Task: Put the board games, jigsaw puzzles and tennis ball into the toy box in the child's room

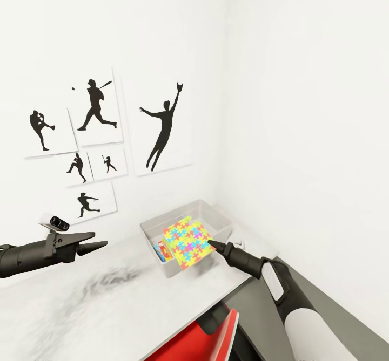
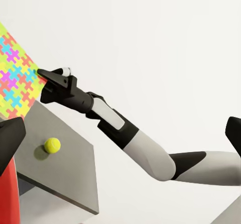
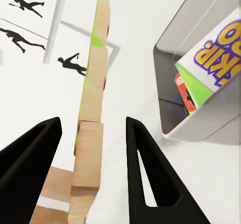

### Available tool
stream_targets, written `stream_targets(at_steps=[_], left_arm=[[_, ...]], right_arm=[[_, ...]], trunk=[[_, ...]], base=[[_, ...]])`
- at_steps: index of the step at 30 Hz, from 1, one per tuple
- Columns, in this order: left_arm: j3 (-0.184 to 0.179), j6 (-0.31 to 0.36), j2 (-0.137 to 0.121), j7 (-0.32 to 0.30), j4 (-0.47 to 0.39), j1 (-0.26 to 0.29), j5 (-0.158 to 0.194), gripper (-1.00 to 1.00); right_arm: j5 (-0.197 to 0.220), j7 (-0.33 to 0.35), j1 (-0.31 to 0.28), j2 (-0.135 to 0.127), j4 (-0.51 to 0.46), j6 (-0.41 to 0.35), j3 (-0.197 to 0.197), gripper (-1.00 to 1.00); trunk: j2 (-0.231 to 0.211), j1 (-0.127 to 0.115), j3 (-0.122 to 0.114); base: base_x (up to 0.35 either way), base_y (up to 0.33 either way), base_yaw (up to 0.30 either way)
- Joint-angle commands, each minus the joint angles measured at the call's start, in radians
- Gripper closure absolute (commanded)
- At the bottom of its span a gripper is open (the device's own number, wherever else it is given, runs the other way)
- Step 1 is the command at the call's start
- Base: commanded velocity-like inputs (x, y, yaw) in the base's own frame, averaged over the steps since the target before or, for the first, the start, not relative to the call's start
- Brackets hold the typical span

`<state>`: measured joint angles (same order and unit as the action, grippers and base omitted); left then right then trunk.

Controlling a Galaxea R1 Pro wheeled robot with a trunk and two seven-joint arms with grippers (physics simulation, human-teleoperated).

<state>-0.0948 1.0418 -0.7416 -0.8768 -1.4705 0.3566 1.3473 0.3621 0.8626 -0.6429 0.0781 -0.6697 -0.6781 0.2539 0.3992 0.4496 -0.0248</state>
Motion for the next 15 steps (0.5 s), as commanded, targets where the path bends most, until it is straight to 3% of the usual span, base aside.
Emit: stream_targets(at_steps=[1, 5, 9, 15], left_arm=[[-0.002, 0.003, -0.001, -0.003, 0.001, 0.001, 0.001, -1.0], [-0.005, 0.003, 0.0, 0.0, 0.001, 0.001, 0.0, -1.0], [-0.005, 0.003, 0.001, 0.002, 0.001, 0.001, 0.0, -1.0], [-0.007, 0.002, 0.001, 0.003, 0.001, 0.001, 0.0, -1.0]], right_arm=[[0.0, -0.002, -0.002, 0.001, 0.0, -0.006, 0.004, 1.0], [0.004, -0.045, -0.035, 0.003, -0.003, -0.018, 0.006, 1.0], [0.005, -0.106, -0.133, 0.014, -0.005, -0.08, 0.006, 1.0], [0.015, -0.336, -0.28, 0.04, 0.002, -0.127, 0.006, 1.0]], trunk=[[0.001, 0.0, 0.0], [0.001, 0.0, 0.0], [0.001, 0.0, 0.0], [0.001, 0.0, 0.0]], base=[[0.0, 0.0, 0.0], [0.0, 0.0, 0.0], [0.0, 0.0, 0.0], [0.0, 0.0, 0.0]])
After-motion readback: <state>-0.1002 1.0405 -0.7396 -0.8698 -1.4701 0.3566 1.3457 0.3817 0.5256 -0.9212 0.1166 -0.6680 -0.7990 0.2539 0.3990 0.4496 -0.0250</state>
